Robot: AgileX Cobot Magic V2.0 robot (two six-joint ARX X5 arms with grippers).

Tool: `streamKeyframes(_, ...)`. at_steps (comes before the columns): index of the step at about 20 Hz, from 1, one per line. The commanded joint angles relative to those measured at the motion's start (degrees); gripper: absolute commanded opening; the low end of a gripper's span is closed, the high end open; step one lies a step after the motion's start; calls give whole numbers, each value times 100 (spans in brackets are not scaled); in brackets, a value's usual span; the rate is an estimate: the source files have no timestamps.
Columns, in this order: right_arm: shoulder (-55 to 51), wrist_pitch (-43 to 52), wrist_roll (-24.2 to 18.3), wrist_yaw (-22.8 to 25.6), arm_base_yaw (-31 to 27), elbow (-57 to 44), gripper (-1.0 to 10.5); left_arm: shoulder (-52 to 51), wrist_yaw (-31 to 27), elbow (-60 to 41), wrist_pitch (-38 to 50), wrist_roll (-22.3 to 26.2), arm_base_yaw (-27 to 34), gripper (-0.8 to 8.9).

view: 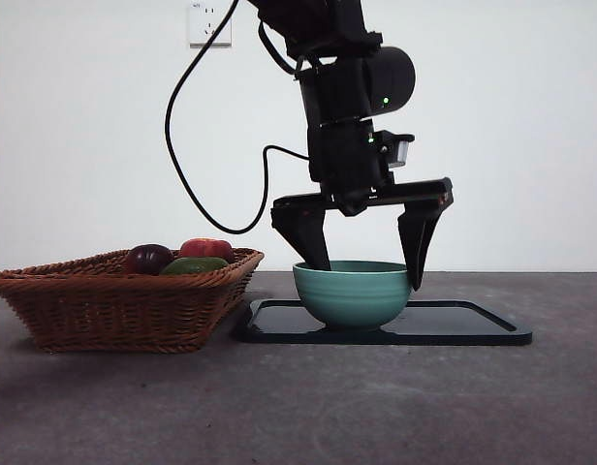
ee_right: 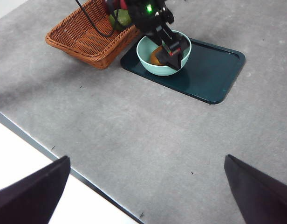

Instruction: Pick up the wifruite, put it on the bowl, pick up the plate, put it on desk

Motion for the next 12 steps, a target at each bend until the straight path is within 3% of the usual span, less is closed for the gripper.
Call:
streamKeyframes(1, 11, 57, 39, 0, 28, 59, 621, 216, -39, 184, 39, 85, 9, 583)
streamKeyframes(12, 11, 52, 42, 0, 28, 59, 621, 219, 337, 435, -304, 66, 44, 583)
